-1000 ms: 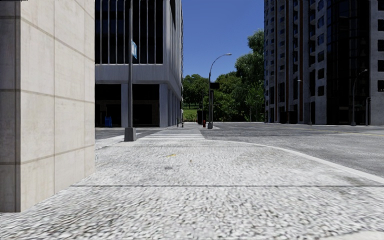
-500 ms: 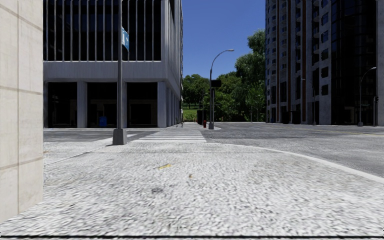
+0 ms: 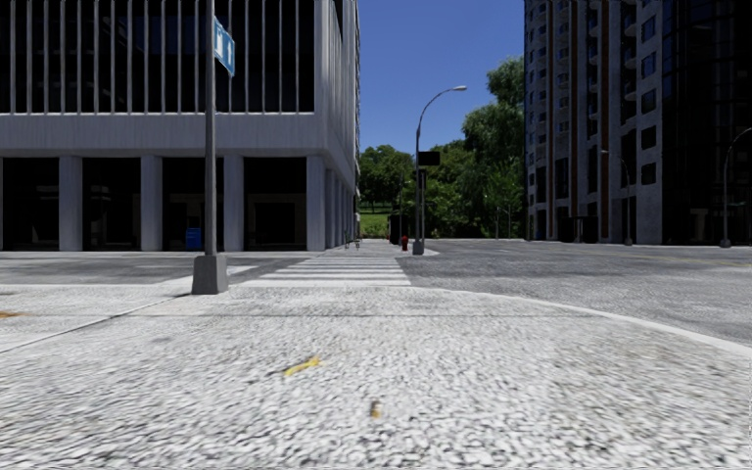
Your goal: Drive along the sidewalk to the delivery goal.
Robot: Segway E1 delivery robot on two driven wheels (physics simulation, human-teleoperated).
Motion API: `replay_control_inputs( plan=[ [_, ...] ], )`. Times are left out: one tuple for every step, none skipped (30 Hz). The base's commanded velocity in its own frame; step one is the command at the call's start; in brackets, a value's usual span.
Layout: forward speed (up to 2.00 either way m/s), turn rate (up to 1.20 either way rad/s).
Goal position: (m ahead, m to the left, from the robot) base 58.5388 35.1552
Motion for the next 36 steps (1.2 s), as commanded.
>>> replay_control_inputs(
  plan=[
    [2.0,0.16],
    [2.0,0.16],
    [2.0,0.16],
    [2.0,0.16],
    [2.0,0.16],
    [2.0,0.16],
    [2.0,0.16],
    [2.0,0.16],
    [2.0,0.17],
    [2.0,0.18],
    [2.0,0.18],
    [2.0,0.18],
    [2.0,0.18],
    [2.0,0.18],
    [2.0,0.18],
    [2.0,0.18],
    [2.0,0.23],
    [2.0,0.25],
    [2.0,0.25],
    [2.0,0.25],
    [2.0,0.25],
    [2.0,0.25],
    [2.0,0.25],
    [2.0,0.25],
    [2.0,0.25],
    [2.0,0.25],
    [2.0,0.25],
    [2.0,0.19],
    [2.0,0.08],
    [2.0,0.01],
    [2.0,0.01],
    [2.0,0.0],
    [2.0,0.0],
    [2.0,0.0],
    [2.0,0.0],
    [2.0,0.0]
  ],
)
